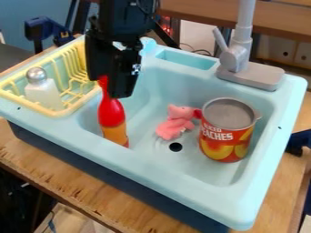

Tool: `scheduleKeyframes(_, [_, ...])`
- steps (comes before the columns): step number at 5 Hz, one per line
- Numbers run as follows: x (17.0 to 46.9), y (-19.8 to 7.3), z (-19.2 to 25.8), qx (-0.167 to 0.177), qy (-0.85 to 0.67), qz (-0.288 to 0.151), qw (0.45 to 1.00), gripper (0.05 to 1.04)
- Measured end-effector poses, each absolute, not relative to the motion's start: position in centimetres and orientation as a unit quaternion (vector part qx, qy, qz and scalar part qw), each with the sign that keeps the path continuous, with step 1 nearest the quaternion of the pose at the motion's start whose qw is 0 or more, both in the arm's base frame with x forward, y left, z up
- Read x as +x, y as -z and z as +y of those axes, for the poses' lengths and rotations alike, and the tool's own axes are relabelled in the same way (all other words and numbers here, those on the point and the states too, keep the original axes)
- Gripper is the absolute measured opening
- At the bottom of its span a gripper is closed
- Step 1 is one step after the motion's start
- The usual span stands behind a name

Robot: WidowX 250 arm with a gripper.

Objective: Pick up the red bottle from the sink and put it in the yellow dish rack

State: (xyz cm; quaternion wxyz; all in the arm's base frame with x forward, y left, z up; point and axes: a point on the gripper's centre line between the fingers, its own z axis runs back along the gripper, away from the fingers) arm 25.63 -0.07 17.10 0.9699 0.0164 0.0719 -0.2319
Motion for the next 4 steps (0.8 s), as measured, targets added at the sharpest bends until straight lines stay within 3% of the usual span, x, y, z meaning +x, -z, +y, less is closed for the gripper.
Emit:
scheduleKeyframes(1, [25.3,-16.7,0.2,-0.022,0.239,0.088,0.967,0.585])
scheduleKeyframes(2, [25.1,-16.6,0.0,-0.037,0.240,0.096,0.965,0.349])
scheduleKeyframes(3, [24.6,-16.8,-0.2,-0.064,0.230,0.104,0.965,0.329])
scheduleKeyframes(4, [24.3,-18.4,-0.3,-0.067,0.211,0.092,0.971,0.329])
